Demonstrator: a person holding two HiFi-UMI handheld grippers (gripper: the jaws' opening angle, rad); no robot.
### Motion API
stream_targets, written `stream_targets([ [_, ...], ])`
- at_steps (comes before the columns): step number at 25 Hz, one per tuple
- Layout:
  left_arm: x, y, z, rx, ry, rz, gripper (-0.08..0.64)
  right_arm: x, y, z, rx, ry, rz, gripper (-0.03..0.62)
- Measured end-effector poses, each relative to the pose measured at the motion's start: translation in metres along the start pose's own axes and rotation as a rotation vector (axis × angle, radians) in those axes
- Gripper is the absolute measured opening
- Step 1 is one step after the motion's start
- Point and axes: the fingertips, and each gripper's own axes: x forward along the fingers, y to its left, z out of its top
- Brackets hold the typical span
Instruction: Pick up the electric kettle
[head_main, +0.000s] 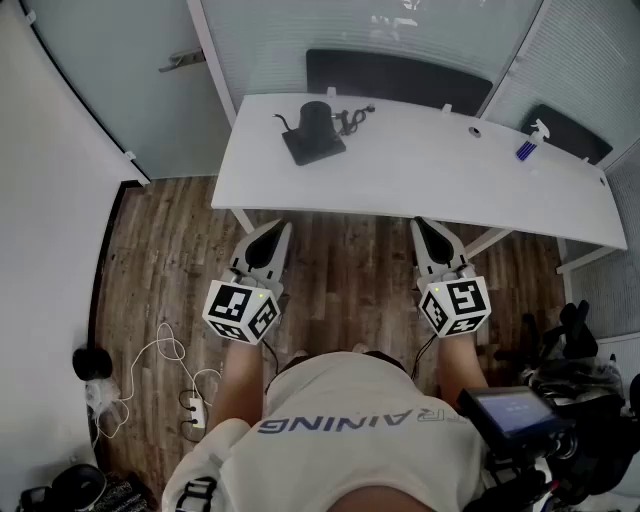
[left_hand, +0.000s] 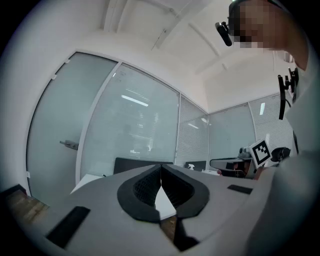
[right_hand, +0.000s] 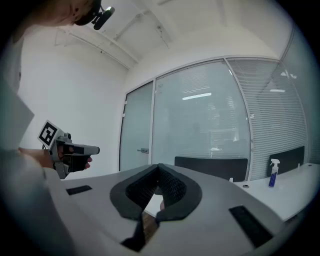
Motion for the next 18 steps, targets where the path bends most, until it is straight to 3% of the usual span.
stream_targets([
  [18,-0.0032,-0.0051,-0.0045,-0.007,0.01,0.001,0.018,-0.0061,0.0054,-0.0083,-0.049,0.003,-0.024,0.011],
])
